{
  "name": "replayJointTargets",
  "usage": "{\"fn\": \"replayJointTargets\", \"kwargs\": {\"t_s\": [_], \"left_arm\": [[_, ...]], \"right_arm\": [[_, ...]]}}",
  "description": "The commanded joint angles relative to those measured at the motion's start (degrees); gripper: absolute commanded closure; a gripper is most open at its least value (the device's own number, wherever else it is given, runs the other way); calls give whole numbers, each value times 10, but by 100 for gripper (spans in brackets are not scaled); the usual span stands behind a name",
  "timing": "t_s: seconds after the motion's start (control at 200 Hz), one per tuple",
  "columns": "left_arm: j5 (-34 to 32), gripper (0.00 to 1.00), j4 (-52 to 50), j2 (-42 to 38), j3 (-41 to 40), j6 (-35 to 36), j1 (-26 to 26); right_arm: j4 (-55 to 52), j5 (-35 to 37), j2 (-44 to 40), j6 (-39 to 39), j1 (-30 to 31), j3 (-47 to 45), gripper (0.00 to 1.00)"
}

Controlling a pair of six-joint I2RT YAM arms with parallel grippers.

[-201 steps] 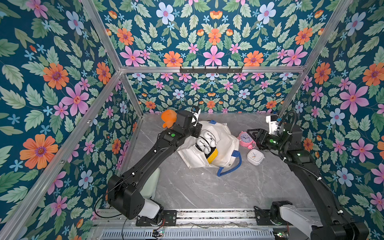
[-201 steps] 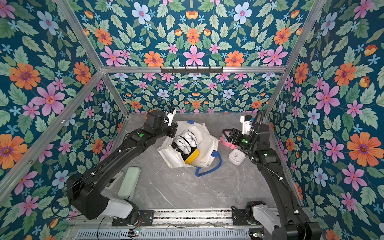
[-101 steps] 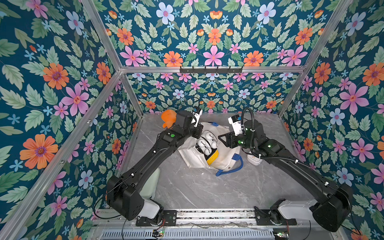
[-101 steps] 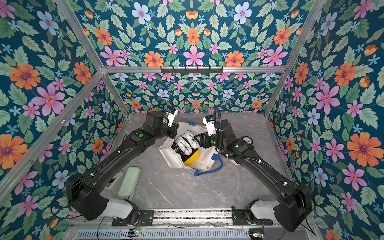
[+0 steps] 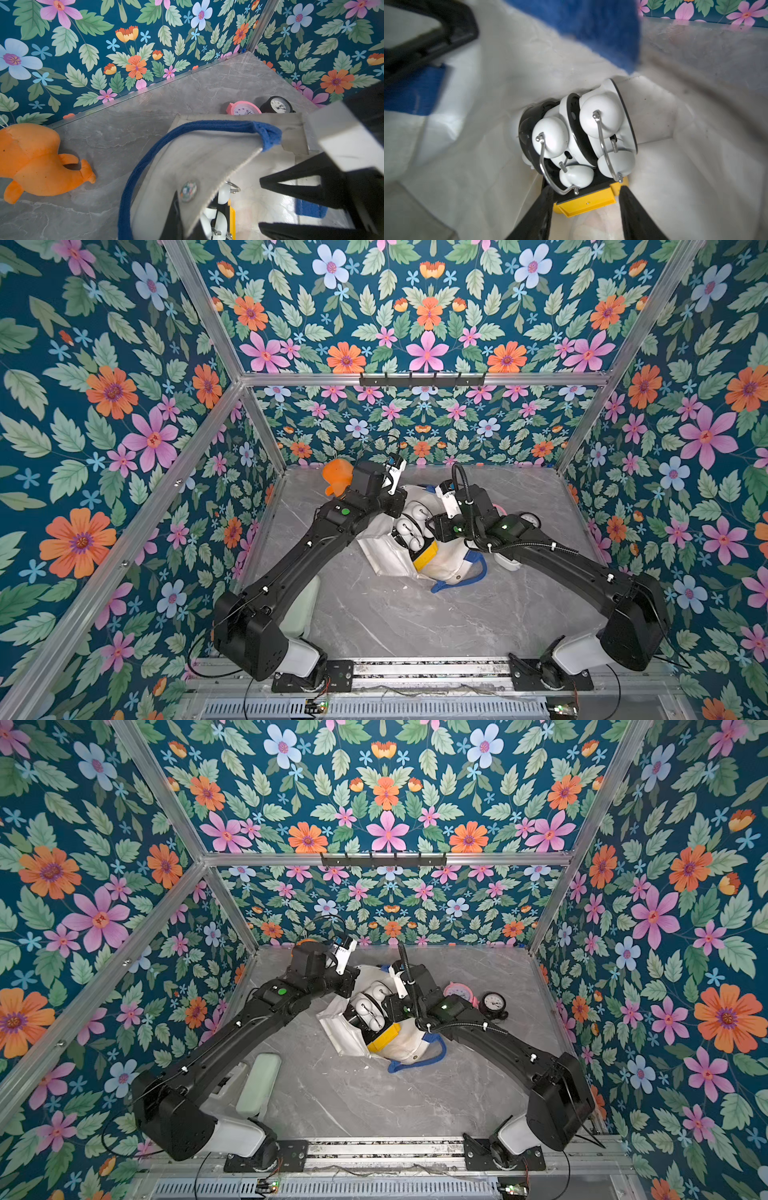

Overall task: Take the alarm clock out of the canvas bag
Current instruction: Pick up the alarm from the canvas bag.

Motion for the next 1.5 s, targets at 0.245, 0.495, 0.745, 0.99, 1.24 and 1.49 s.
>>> {"fn": "replayJointTargets", "kwargs": {"t_s": [0.245, 0.495, 0.745, 0.99, 1.24, 1.49], "left_arm": [[17, 100, 54, -2, 3, 3, 0], [17, 100, 54, -2, 4, 4, 0], [18, 100, 55, 0, 4, 5, 0], [20, 100, 55, 2, 10, 5, 0], [23, 100, 53, 3, 13, 5, 0], [21, 100, 54, 5, 14, 6, 0]], "right_arm": [[-10, 36, 55, 11, 2, 28, 51], [-28, 34, 85, 14, 2, 53, 56], [-27, 36, 85, 14, 2, 53, 63], [-23, 47, 115, 16, 2, 52, 69], [-24, 51, 115, 10, 2, 55, 80], [-33, 53, 96, -8, 2, 61, 97]]}}
